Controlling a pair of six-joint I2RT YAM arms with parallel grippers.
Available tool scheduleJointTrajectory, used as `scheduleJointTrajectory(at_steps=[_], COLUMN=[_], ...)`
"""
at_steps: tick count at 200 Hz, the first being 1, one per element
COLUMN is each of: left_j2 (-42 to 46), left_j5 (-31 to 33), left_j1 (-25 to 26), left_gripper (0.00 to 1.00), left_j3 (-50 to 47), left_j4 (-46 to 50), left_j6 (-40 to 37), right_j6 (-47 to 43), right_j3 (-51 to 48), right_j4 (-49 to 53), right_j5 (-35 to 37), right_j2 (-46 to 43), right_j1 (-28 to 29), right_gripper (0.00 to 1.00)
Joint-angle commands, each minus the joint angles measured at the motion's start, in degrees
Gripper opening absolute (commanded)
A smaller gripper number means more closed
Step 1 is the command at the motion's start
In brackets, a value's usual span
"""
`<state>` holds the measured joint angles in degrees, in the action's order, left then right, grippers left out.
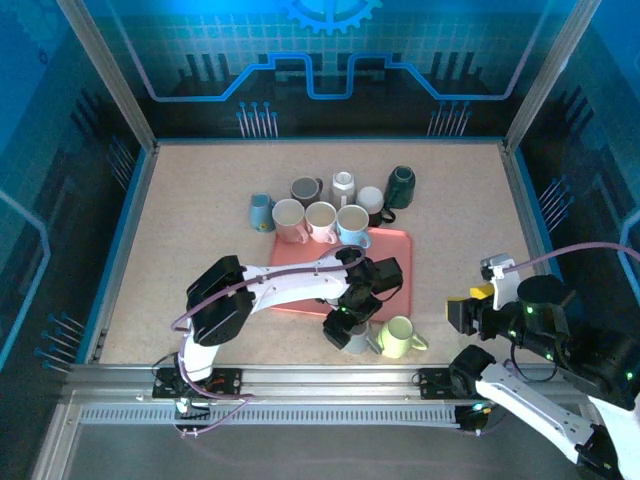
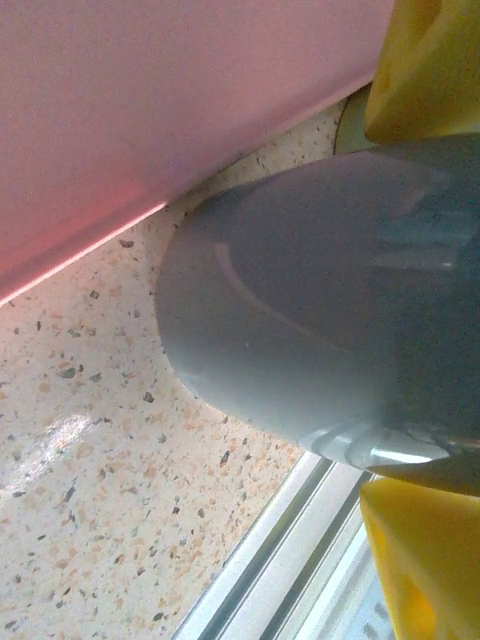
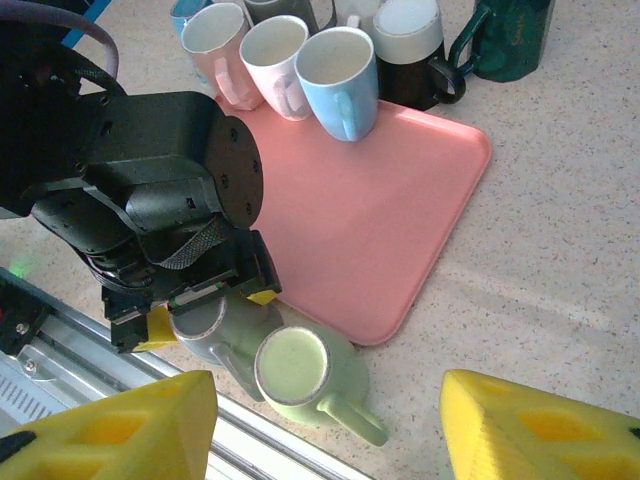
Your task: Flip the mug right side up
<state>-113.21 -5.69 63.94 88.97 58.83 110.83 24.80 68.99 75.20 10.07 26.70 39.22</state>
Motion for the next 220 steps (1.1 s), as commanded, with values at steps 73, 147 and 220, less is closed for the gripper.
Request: scheduleJointTrajectory(at_steps=[73,147,220], left_j2=[7.4,31.6,63.3], left_j5=[5.7,19.0,0.1], left_j1=[-0.1,-3.2,-22.9], left_gripper=[0.64,0.62,0.57], left_j3=[-2.8,-9.5,-25.8], left_j4=[5.2,1.3,-36.3], left_j6=[-0.9,-22.4,-60.1], right_j6=[0.5,4.8,11.4], right_j3=[-0.6,-3.4,-3.2], right_j4=[-0.1,-12.0,-39.2], right_j5=[0.6,-15.6,-47.3], right_j2=[-1.1,3.1,23.5], right_j1=[0.1,0.1,-2.1], right_gripper=[0.62,0.62,0.69])
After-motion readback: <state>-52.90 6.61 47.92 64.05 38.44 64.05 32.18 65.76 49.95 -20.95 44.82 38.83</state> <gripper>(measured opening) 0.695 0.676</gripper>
